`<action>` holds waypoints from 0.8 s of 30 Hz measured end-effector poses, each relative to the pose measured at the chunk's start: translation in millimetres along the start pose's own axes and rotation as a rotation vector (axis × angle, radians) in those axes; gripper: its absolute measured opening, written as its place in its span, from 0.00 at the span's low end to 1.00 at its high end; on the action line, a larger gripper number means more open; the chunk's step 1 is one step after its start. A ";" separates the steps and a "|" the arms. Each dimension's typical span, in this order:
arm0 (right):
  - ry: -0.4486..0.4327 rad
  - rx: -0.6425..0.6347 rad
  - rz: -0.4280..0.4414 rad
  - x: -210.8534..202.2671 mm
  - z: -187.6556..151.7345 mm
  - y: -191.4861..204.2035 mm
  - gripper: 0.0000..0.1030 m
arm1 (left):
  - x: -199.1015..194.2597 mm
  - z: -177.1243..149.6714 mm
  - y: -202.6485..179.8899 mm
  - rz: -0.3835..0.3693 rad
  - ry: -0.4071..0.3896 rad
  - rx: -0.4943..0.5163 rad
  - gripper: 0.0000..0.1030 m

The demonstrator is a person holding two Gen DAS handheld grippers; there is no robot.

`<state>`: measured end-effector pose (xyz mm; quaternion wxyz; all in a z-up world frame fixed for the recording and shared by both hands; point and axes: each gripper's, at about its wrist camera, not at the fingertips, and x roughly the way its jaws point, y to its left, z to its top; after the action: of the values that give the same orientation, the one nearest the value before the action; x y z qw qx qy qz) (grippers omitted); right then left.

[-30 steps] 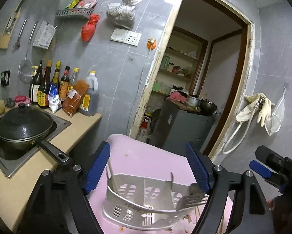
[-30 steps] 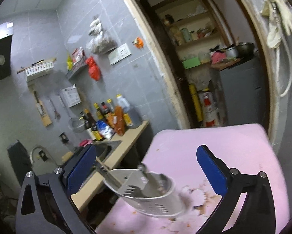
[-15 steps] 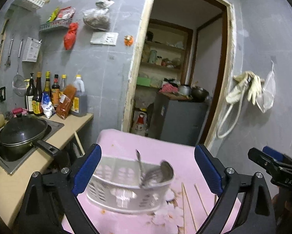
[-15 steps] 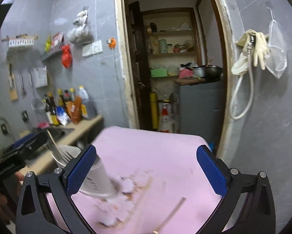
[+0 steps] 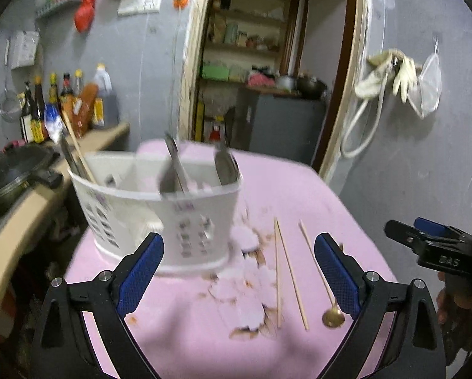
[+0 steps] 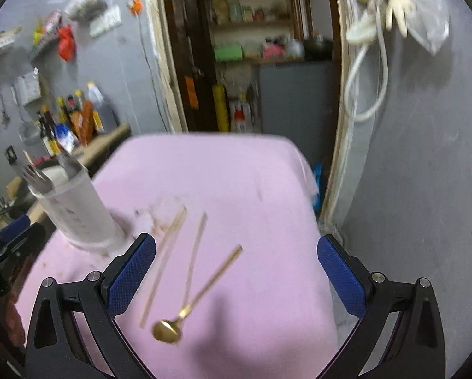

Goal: Organize utensils
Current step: 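Grasp another wooden chopstick with the left tool while the right approaches the gold spoon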

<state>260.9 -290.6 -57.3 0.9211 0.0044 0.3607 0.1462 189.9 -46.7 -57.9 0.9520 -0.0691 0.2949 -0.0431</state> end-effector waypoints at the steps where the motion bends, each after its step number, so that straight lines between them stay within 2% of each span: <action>1: 0.029 0.006 0.007 7.4 -2.7 -2.3 0.93 | 6.8 -4.0 -2.5 -0.005 0.027 -0.003 0.90; 3: 0.086 0.016 0.019 22.6 -7.8 -5.7 0.82 | 16.5 -10.0 -5.5 -0.003 0.061 -0.005 0.90; 5: 0.123 0.027 0.033 34.2 -12.0 -7.8 0.74 | 28.0 -15.1 -8.8 -0.019 0.096 -0.005 0.85; 7: 0.157 0.022 0.039 44.8 -14.9 -7.5 0.68 | 39.9 -18.2 -10.4 -0.029 0.135 0.004 0.72; 9: 0.180 0.016 0.049 52.2 -17.1 -6.6 0.55 | 51.3 -19.8 -12.4 -0.034 0.173 0.016 0.61; 13: 0.224 -0.004 0.080 66.8 -19.6 -4.1 0.47 | 73.4 -24.3 -15.7 -0.066 0.238 0.037 0.43; 19: 0.241 -0.040 0.105 77.7 -21.2 -4.1 0.43 | 96.0 -28.1 -23.0 -0.076 0.311 0.064 0.33; 22: 0.241 -0.052 0.119 82.3 -19.7 -3.9 0.36 | 109.8 -30.9 -27.4 -0.063 0.370 0.086 0.30; 24: 0.244 -0.061 0.129 85.2 -18.3 -3.8 0.31 | 118.0 -33.9 -28.6 -0.046 0.402 0.089 0.24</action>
<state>309.1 -272.9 -127.7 0.8589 -0.0182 0.4643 0.2154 266.6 -93.0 -146.7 0.8748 -0.0235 0.4754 -0.0906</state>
